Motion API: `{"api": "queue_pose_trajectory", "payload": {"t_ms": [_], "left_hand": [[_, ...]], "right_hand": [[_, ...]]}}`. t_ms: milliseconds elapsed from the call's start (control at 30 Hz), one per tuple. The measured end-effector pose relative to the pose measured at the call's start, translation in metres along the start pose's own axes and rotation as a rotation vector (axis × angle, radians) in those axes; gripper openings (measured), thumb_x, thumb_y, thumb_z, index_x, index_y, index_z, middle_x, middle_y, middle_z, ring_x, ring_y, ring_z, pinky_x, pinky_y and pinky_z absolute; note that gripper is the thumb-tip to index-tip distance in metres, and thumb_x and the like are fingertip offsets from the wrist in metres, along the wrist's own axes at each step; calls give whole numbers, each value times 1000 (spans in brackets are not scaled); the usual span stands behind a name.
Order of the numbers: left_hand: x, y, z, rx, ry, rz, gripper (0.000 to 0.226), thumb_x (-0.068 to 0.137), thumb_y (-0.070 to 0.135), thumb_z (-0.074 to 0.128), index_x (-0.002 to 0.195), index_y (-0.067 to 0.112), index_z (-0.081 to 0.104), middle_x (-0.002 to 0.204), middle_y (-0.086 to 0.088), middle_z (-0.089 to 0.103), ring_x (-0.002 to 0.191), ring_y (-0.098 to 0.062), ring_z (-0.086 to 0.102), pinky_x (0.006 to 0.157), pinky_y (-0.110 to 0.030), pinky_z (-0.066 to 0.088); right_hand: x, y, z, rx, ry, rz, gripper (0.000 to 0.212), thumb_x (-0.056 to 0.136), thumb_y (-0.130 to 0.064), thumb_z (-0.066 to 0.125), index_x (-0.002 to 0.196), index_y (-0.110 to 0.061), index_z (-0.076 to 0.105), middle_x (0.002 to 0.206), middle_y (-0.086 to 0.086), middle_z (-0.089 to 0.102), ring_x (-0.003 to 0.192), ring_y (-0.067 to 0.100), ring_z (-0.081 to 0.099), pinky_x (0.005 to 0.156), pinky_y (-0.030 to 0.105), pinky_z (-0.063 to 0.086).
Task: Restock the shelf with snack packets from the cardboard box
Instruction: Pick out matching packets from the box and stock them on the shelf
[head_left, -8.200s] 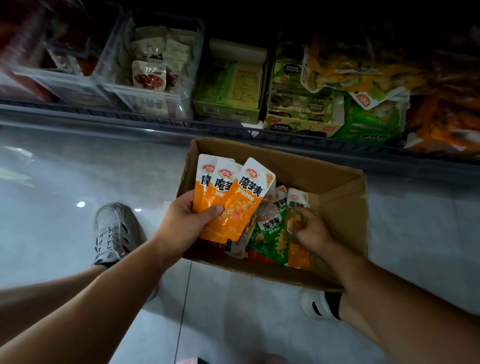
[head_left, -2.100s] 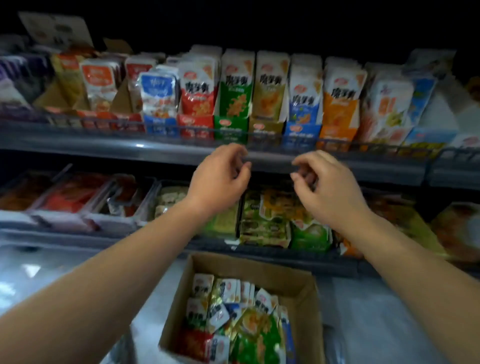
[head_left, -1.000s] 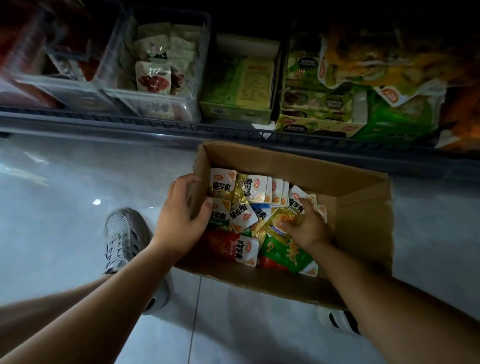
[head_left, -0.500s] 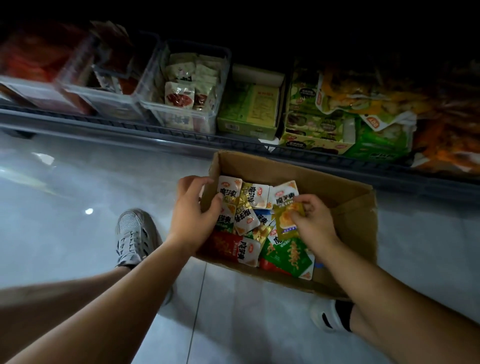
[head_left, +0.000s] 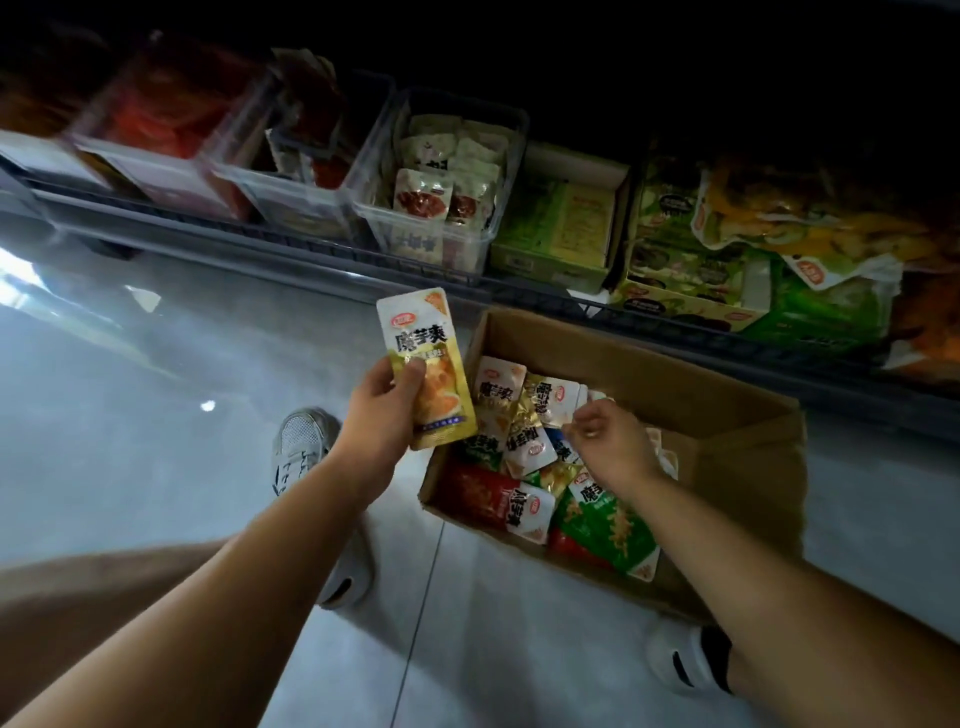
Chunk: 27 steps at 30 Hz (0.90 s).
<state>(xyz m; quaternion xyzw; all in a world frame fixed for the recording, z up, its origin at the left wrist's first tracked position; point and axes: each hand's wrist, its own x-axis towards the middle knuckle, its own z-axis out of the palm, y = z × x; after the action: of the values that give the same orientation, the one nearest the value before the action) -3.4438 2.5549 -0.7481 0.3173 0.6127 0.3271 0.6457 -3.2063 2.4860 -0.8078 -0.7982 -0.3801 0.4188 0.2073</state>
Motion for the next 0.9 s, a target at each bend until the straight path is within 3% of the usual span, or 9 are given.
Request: {"api": "queue_pose_trajectory", "payload": {"t_ms": [67, 200, 367, 433, 500, 567, 633, 733, 900], "left_hand": [[1, -4, -5, 17, 7, -8, 19, 108, 29, 49, 118, 21, 63, 95, 2, 79, 81, -16, 78, 59, -27, 60], [2, -11, -8, -31, 35, -28, 16, 109, 27, 48, 112, 25, 63, 99, -2, 79, 84, -19, 77, 63, -32, 61], [0, -13, -8, -25, 16, -25, 15, 107, 20, 51, 111, 27, 64, 95, 1, 80, 84, -19, 78, 68, -33, 60], [-1, -11, -8, -8, 8, -7, 15, 106, 18, 53, 111, 28, 63, 97, 1, 80, 84, -18, 78, 69, -33, 60], [-2, -7, -6, 17, 5, 22, 15, 105, 19, 54, 111, 30, 62, 99, 3, 79, 84, -17, 78, 70, -33, 60], [-4, 0, -4, 29, -1, 52, 16, 106, 19, 53, 109, 32, 61, 96, 7, 77, 82, -13, 77, 69, -32, 59], [-5, 7, 0, 74, -17, 91, 16, 107, 19, 52, 109, 33, 60, 98, 7, 76, 85, -14, 76, 70, -32, 59], [-8, 14, 5, 138, -52, 139, 17, 107, 19, 51, 113, 32, 59, 107, 1, 74, 92, -19, 74, 76, -37, 58], [-24, 14, 15, 95, -264, 3, 25, 103, 25, 59, 127, 20, 60, 114, -10, 75, 98, -28, 75, 84, -47, 59]], "right_hand": [[13, 22, 9, -18, -19, 111, 27, 92, -24, 71, 116, -13, 63, 113, 3, 67, 94, 17, 61, 68, 23, 46], [25, 34, 37, 94, -73, 194, 39, 85, -22, 79, 116, -10, 59, 109, 8, 66, 97, 23, 63, 87, 33, 52], [24, 32, 50, 219, -47, 214, 22, 88, -8, 74, 106, -13, 63, 107, 10, 70, 87, 22, 66, 80, 38, 58], [20, 27, 37, 266, 16, 177, 22, 94, -6, 64, 114, -15, 64, 112, 7, 66, 81, 19, 63, 69, 33, 54], [14, 22, 15, 296, 34, 131, 25, 98, -10, 58, 118, -25, 63, 111, 0, 65, 77, 24, 64, 62, 37, 56], [10, 13, -12, 283, 34, 88, 25, 100, -14, 56, 115, -32, 64, 108, -2, 67, 83, 27, 70, 69, 44, 62], [5, 0, -40, 252, 18, 23, 25, 101, -14, 55, 109, -35, 67, 108, -2, 69, 86, 20, 72, 73, 41, 63], [-4, -24, -79, 193, -15, -98, 23, 99, -14, 59, 108, -33, 68, 105, -5, 72, 81, 11, 72, 64, 32, 60], [-29, -67, -102, 177, -142, -216, 16, 93, -14, 69, 103, -27, 67, 89, -4, 78, 79, 17, 74, 63, 34, 57]]}}
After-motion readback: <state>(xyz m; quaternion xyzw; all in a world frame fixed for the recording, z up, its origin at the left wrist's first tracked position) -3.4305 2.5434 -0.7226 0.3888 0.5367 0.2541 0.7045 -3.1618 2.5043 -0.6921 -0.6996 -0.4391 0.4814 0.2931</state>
